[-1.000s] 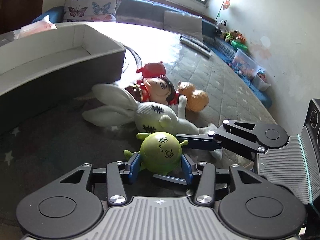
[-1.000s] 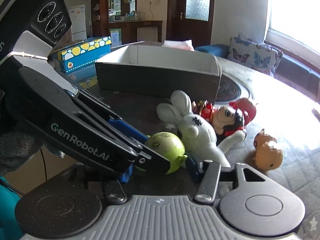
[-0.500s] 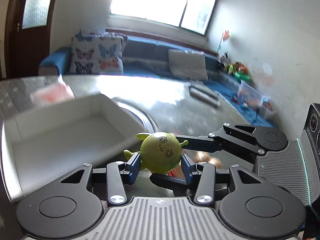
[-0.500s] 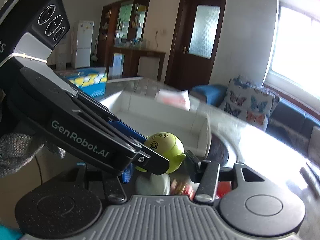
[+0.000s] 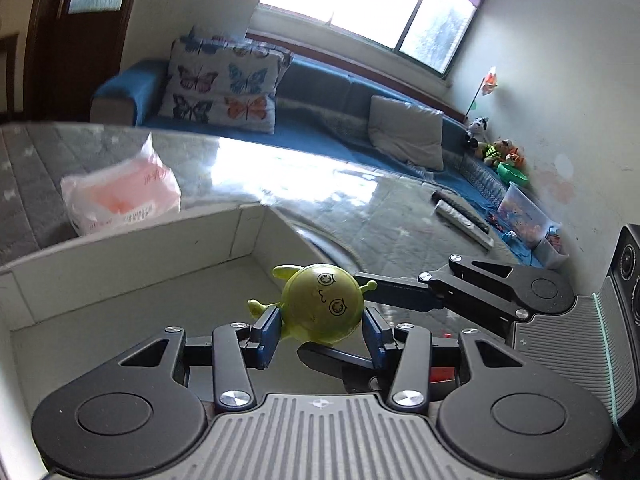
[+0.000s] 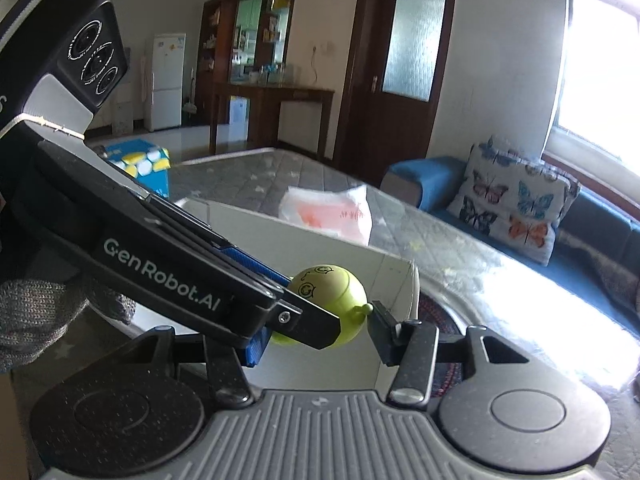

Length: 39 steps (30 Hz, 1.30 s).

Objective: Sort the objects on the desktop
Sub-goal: 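Lift the green alien with the left gripper and carry it into the white box, then open the left gripper to drop the alien inside the box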

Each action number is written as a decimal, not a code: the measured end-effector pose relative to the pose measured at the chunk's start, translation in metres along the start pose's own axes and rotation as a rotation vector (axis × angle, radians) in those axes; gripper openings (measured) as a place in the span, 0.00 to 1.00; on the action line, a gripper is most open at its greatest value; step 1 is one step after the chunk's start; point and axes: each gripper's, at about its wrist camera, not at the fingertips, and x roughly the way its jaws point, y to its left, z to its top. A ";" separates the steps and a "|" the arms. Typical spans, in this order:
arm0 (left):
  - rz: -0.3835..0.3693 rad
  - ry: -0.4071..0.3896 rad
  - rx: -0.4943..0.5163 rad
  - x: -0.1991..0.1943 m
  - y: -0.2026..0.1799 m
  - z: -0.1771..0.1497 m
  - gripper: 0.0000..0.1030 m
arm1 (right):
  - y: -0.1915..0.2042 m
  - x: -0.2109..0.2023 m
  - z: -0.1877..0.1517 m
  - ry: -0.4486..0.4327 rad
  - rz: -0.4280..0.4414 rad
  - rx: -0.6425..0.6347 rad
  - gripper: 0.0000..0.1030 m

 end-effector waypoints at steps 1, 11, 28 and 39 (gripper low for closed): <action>-0.004 0.012 -0.013 0.006 0.005 0.000 0.46 | -0.002 0.007 -0.002 0.015 0.003 0.001 0.50; -0.047 0.087 -0.112 0.041 0.037 0.003 0.46 | -0.011 0.046 -0.013 0.105 0.000 0.004 0.47; -0.041 0.106 -0.173 0.036 0.046 0.004 0.45 | -0.013 0.048 -0.016 0.127 -0.013 0.063 0.48; -0.034 0.043 -0.178 0.006 0.036 0.000 0.45 | -0.011 0.015 -0.012 0.073 -0.020 0.060 0.50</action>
